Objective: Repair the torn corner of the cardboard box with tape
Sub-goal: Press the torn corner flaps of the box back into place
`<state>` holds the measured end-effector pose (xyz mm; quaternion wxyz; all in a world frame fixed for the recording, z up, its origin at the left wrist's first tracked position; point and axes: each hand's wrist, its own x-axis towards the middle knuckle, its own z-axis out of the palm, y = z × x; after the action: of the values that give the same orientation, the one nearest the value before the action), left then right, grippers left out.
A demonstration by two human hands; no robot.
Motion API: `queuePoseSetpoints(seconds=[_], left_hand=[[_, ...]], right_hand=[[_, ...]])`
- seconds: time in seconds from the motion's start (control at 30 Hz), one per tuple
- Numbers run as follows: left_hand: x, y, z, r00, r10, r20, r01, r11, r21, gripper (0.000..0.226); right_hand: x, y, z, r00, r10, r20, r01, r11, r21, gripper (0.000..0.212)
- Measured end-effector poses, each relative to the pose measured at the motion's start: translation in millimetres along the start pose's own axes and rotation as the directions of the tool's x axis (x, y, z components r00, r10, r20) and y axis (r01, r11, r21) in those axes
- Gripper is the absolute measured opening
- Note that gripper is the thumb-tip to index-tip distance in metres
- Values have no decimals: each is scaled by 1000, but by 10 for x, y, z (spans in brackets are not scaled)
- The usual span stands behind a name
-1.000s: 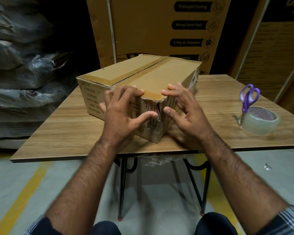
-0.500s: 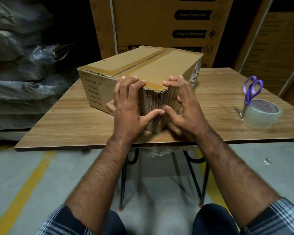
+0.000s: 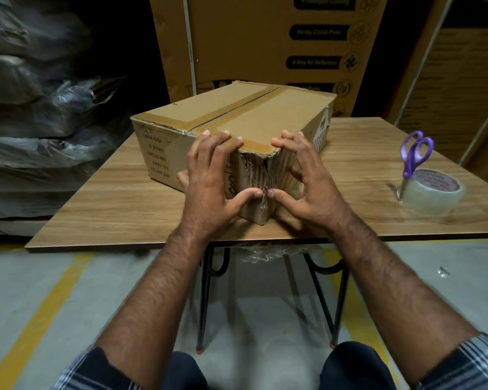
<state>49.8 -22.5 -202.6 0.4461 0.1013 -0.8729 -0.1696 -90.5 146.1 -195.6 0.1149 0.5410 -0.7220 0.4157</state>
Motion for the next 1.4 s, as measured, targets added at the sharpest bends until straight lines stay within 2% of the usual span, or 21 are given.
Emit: queuePoseSetpoints(seconds=[0.13, 0.27, 0.37, 0.53, 0.63, 0.7, 0.8, 0.87, 0.93, 1.07, 1.4], left_hand=[[-14, -32, 4, 1000, 18, 19, -18, 1000, 6, 88], [-26, -87, -97, 992, 39, 116, -46, 997, 57, 106], [-52, -59, -82, 992, 48, 116, -62, 990, 127, 117], [-66, -45, -5, 995, 49, 83, -64, 979, 192, 118], [-65, -41, -18, 994, 61, 90, -77, 978, 196, 117], [-45, -49, -44, 992, 75, 98, -91, 981, 171, 114], [27, -32, -116, 998, 30, 52, -29, 999, -13, 93], [97, 9, -149, 999, -37, -7, 36, 994, -102, 72], [142, 51, -148, 996, -70, -57, 64, 993, -103, 61], [175, 84, -109, 991, -90, -102, 82, 993, -80, 59], [233, 112, -18, 985, -69, -157, 68, 998, -13, 56]], right_hand=[[-13, -17, -23, 1000, 18, 21, -18, 1000, 23, 85], [0, 12, -116, 994, 28, 104, -31, 999, 29, 97], [0, 25, -57, 998, 3, 61, -1, 1000, -28, 101], [24, 38, 18, 997, -52, -64, 39, 980, -196, 101], [22, 20, 14, 998, -36, -59, 23, 977, -214, 99], [34, 11, -28, 999, -36, -18, 33, 987, -159, 96], [67, 7, -161, 1000, -8, 5, 8, 1000, -7, 78], [100, -30, -207, 999, 19, -25, -19, 999, 27, 59], [124, -56, -174, 996, 28, -83, -26, 999, 25, 47], [152, -34, -75, 989, 25, -149, -19, 999, 40, 44], [249, -46, -25, 982, 35, -183, -23, 998, 63, 38]])
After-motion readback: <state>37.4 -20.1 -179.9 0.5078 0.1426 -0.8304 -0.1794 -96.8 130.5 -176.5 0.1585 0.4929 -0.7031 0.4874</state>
